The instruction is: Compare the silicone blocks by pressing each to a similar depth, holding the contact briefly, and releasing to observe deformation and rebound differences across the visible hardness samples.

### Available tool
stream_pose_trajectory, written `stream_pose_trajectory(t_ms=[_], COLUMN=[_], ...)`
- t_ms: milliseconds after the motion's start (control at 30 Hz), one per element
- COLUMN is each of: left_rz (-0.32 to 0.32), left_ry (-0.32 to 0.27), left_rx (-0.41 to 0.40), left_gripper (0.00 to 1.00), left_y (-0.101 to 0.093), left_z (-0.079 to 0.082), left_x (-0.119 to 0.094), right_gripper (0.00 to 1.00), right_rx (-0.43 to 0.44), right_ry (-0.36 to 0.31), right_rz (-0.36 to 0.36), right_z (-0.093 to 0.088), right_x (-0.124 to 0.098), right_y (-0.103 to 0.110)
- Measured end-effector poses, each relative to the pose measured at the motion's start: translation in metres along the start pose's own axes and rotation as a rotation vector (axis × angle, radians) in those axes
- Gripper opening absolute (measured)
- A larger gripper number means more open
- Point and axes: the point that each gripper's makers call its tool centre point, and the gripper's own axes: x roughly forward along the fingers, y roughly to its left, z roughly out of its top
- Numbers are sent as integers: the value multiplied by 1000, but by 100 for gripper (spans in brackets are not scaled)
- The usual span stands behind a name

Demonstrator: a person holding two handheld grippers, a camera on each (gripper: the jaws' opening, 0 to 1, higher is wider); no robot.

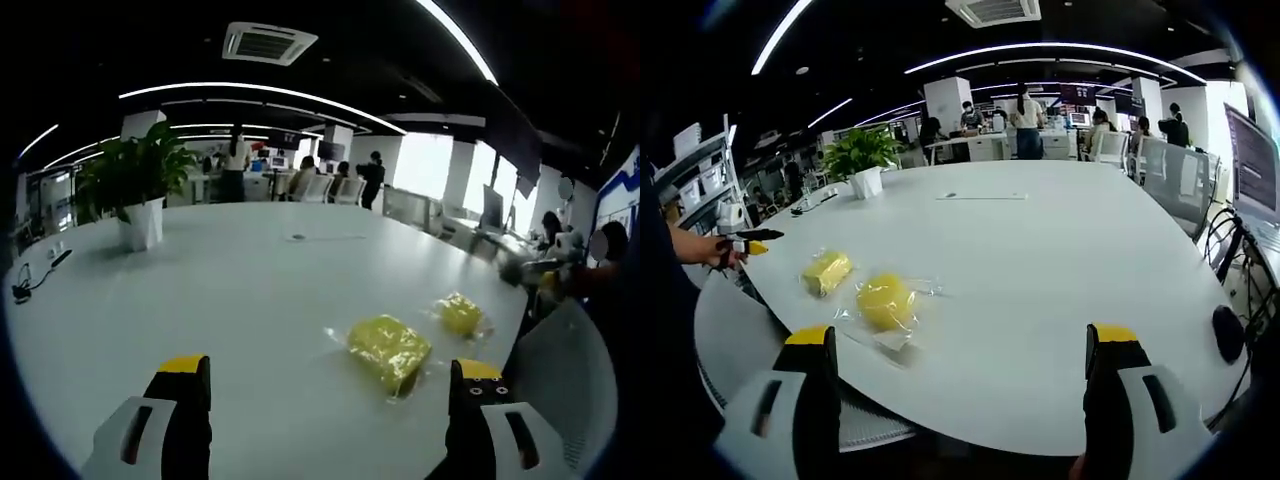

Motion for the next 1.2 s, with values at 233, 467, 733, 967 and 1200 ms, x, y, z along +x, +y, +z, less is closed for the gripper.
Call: stream_pose_trajectory(t_ms=[233,467,733,967,1200], left_rz=[1,6,25,29,27], left_ry=[1,6,12,26,25], left_rx=[-10,-28,-43,-45,-45], left_gripper=[100,100,100,100,100], left_y=[-4,-8,-5,-4,-6], left_z=[-1,-9,-14,-17,-14], left_x=[0,-4,-12,-12,-8], right_gripper=[97,97,97,97,97], right_rx=[-16,-12,-17,-14,1], right_ry=[10,28,35,37,40], right_rz=[-5,14,31,33,20], right_z=[0,-4,-3,-5,-11], right_x=[0,3,5,6,3], right_y=[-4,-1,3,2,-2])
